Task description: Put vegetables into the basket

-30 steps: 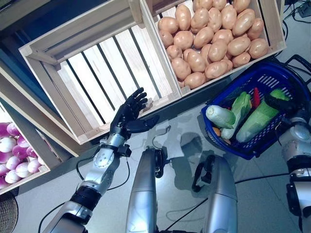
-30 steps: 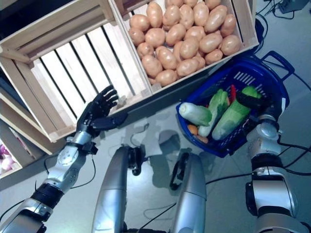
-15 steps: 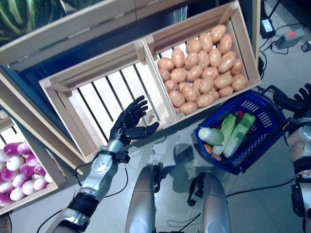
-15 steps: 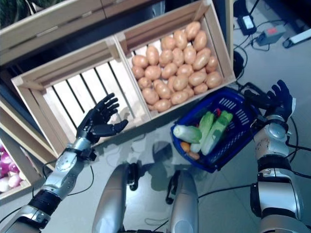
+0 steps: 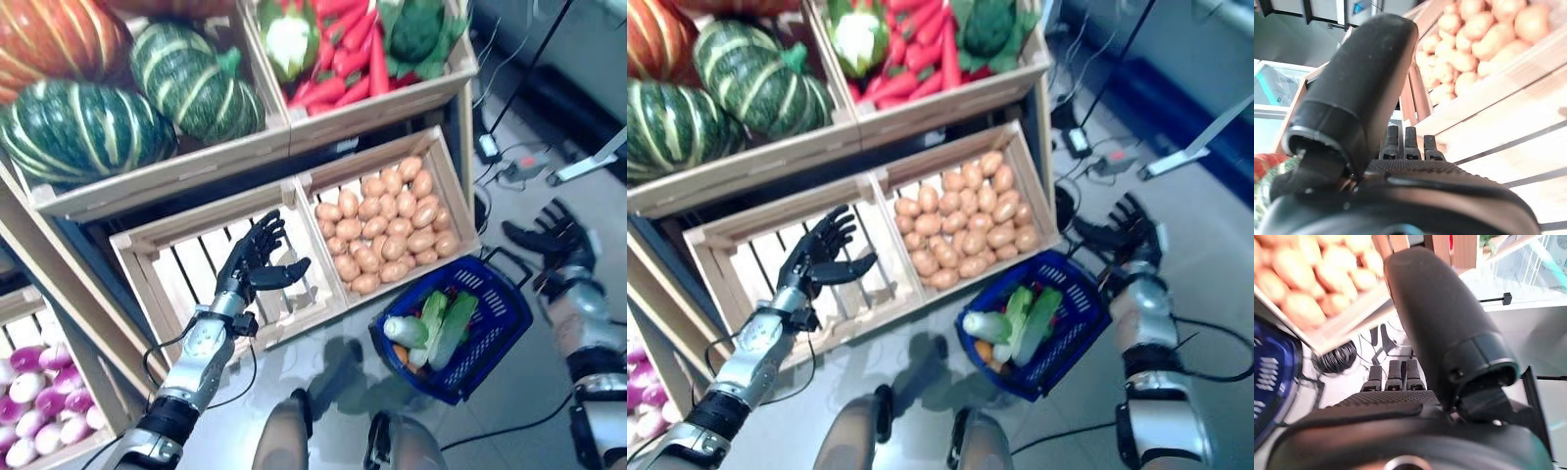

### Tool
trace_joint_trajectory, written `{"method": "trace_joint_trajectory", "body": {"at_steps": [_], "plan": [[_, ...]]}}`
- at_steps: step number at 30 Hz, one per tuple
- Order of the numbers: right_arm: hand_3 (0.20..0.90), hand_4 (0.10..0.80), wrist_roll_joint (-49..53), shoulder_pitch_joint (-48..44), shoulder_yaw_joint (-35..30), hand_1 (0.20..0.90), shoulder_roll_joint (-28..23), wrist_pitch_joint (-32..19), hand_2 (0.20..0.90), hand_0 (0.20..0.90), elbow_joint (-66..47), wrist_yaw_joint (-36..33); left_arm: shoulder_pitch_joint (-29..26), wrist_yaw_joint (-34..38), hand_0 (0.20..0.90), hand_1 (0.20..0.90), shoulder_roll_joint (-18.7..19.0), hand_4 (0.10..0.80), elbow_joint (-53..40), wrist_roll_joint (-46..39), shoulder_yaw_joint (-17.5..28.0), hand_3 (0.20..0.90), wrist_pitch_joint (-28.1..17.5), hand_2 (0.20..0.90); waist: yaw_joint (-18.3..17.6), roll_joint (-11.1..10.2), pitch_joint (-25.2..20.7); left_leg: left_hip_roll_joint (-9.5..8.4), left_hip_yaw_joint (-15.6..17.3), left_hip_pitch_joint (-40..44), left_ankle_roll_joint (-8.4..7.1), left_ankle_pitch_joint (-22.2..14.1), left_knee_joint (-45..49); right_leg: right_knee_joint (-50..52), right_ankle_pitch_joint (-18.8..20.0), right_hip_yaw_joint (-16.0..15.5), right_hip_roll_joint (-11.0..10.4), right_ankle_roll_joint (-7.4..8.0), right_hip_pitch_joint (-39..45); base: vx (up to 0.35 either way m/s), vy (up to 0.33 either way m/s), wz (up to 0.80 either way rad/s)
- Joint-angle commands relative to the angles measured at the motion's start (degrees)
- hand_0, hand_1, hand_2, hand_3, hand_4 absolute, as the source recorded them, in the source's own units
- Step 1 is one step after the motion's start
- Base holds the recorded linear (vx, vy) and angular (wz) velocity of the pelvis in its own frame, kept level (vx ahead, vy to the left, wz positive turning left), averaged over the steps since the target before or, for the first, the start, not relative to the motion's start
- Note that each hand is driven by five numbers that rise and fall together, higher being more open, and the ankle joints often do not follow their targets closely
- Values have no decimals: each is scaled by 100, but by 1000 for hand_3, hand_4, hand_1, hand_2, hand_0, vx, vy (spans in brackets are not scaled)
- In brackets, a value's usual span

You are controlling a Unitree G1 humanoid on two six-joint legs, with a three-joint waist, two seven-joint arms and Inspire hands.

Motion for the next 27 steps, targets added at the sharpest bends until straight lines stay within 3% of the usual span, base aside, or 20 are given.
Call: {"method": "trace_joint_trajectory", "body": {"at_steps": [1, 8, 14, 23, 27], "plan": [[900, 800, 22, 329, 219, 900, 45, -493, 900, 900, -505, 432, 245, 238, 900, 900, -97, 800, 83, 628, 64, 900, -630, 900, -83, -29, -844, 40, 23, 604, 43, 279, -999, -1276, 1124, 128, 23, -182, 361, 83, 42, -7], [900, 800, 113, 1614, 756, 900, 1021, -600, 900, 900, -1707, 1070, 780, 922, 900, 900, -310, 800, 1016, 1856, 193, 900, -984, 900, -296, 42, -1131, 18, 126, 1218, -13, 780, -2220, -2119, 1534, 325, 170, -88, 691, 30, 12, -14], [900, 800, 232, 2190, 1160, 900, 1767, -822, 900, 900, -1842, 716, 1047, 1276, 900, 900, -664, 800, 1591, 2370, 183, 900, -1274, 900, -448, 79, -1204, -42, 186, 1341, -30, 827, -2488, -2605, 1744, 376, 254, -51, 826, -2, -5, -13], [900, 800, -206, 2342, 1797, 900, 2387, -1384, 900, 900, -879, -456, 1035, 1724, 900, 900, -1537, 800, 2940, 1492, 74, 900, -1334, 900, -498, 192, -1131, -141, 91, 1418, 44, 779, -2488, -2550, 1652, 409, 258, -86, 914, 2, 17, -6], [900, 800, 281, 2326, 1966, 900, 2590, -1288, 900, 900, -609, -294, 1018, 1580, 900, 900, -1744, 800, 3180, 1312, -15, 900, -1452, 900, -465, 200, -1113, -186, -2, 1401, 62, 760, -2488, -2597, 1656, 353, 242, -93, 950, 0, 0, 0]]}}
